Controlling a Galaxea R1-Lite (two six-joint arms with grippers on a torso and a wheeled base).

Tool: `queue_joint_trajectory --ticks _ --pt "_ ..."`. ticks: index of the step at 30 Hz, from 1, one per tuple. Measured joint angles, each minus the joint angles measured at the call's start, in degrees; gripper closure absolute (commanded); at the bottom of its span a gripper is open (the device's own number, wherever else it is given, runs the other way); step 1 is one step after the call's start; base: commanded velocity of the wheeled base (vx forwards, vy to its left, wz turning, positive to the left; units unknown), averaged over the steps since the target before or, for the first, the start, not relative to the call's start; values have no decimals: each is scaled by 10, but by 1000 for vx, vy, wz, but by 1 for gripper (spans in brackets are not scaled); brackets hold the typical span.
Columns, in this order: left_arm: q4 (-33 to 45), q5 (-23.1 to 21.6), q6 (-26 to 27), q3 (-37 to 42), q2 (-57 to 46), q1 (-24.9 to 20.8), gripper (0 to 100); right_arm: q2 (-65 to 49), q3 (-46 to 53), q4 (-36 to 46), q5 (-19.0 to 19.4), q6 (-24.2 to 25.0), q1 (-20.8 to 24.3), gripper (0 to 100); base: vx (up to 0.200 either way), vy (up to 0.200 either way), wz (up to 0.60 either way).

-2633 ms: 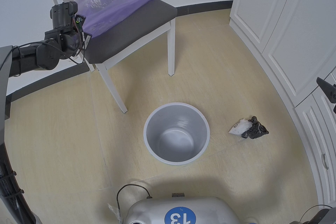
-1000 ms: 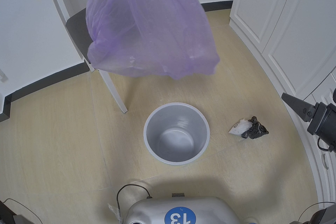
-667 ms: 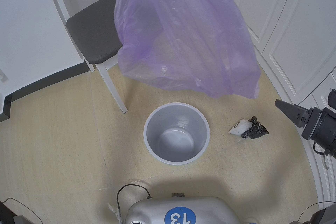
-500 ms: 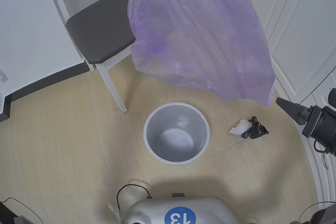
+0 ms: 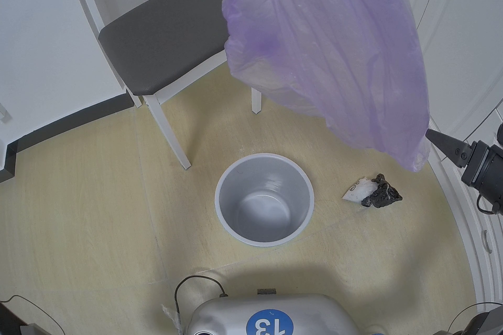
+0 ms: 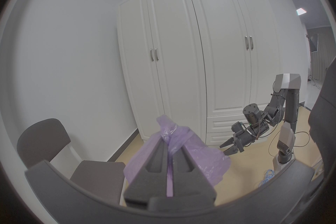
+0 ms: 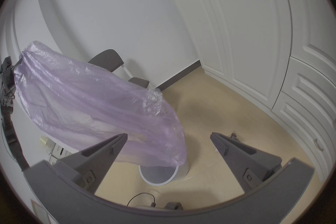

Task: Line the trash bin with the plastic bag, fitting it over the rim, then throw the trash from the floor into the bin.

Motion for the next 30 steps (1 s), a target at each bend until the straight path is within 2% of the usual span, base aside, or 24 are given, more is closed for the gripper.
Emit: queue_joint_trajectory --ticks 6,10,14,23,30 --pt "-10 -1 0 0 2 -3 100 5 3 0 10 6 -5 0 0 0 0" --pt "-18 -1 0 0 4 -5 100 24 5 -7 13 39 2 0 0 0 0" --pt "-25 0 0 0 5 -6 100 52 6 -31 15 76 19 0 0 0 0" --pt "-28 -1 0 0 7 -6 100 101 10 -42 16 104 64 0 0 0 0" --pt "-28 -1 0 0 5 -12 100 139 9 -106 24 132 61 0 0 0 0"
